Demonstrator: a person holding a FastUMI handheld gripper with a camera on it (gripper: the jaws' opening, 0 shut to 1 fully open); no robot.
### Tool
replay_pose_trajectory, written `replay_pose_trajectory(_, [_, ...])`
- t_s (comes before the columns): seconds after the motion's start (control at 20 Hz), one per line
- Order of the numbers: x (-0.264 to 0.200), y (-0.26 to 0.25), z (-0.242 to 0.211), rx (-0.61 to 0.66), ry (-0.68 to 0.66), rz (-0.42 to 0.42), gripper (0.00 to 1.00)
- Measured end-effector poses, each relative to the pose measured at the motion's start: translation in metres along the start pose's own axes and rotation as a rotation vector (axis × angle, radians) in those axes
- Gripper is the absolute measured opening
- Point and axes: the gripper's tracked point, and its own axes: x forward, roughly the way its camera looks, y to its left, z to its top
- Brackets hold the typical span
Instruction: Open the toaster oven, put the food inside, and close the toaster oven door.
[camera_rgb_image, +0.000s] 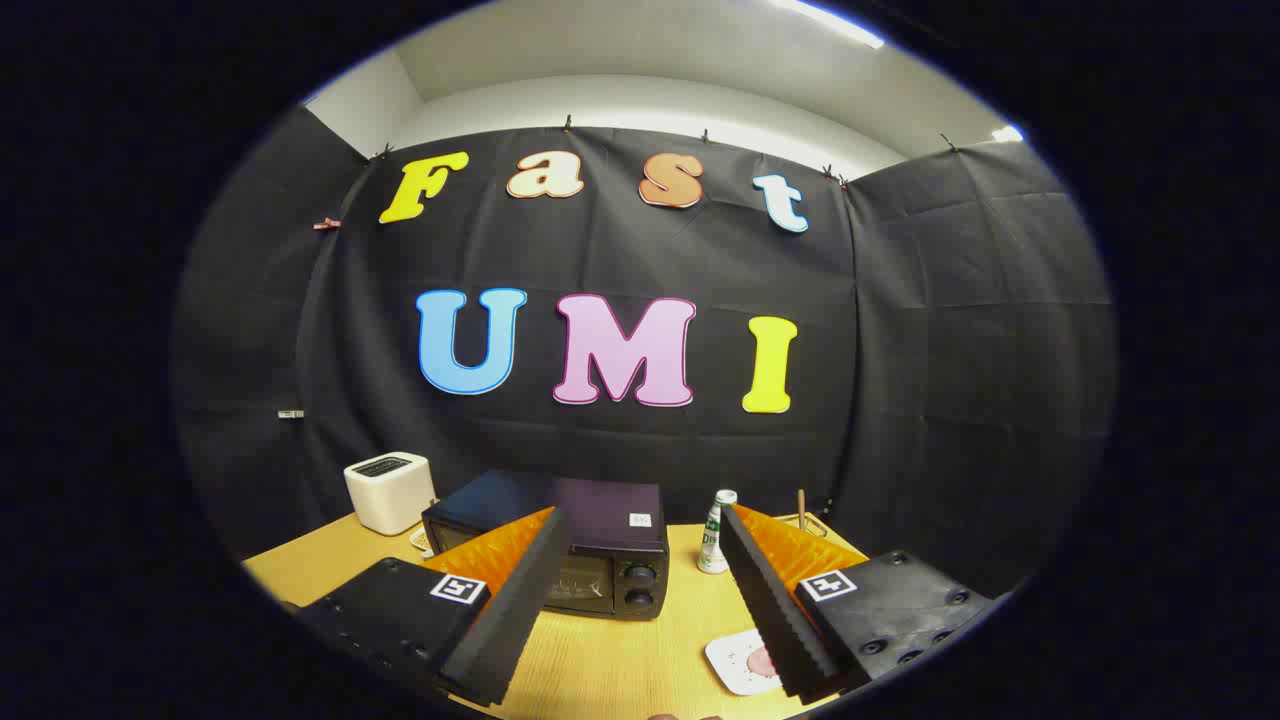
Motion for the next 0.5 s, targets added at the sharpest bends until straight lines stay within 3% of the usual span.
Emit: replay_pose_trajectory(0.5, [-0.018,0.001,-0.007,0.002,0.020,-0.003,0.98])
